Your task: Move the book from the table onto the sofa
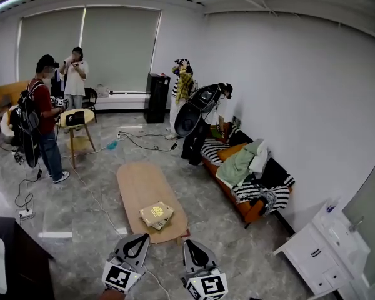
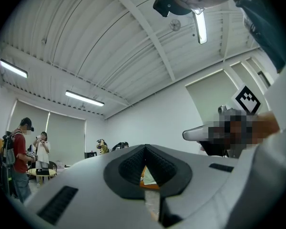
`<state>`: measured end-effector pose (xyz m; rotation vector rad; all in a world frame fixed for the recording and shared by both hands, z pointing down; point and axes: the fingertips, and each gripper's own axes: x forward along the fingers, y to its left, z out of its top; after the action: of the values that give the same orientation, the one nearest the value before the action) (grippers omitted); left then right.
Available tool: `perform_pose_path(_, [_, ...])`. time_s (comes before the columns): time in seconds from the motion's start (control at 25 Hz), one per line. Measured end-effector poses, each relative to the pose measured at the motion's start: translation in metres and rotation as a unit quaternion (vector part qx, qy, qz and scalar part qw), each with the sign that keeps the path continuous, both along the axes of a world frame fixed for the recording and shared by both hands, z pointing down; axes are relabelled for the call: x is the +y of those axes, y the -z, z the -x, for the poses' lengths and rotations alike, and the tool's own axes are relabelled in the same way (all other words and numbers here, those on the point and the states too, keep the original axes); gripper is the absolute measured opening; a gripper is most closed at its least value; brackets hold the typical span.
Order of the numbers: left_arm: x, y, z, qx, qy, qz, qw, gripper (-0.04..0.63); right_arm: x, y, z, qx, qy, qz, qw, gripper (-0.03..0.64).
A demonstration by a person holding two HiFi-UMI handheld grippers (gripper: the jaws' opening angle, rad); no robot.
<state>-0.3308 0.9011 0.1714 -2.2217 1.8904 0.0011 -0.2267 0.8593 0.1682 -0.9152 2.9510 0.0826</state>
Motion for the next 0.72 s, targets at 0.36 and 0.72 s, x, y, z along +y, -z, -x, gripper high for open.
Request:
perform_pose_path(0.36, [-0.054, -0.012, 0.047, 0.017, -0.029, 0.007, 0.9994, -0.012, -0.051, -0.012, 0.047, 0.013, -0.033, 0.008, 0.999, 0.015])
perform_pose_path(0.72, [-0.099, -0.028, 0.083, 0.031, -0.033, 0.014, 0.9989, -0.012, -0.089, -0.027, 0.081, 0.022, -0.041, 0.018, 0.999, 0.015])
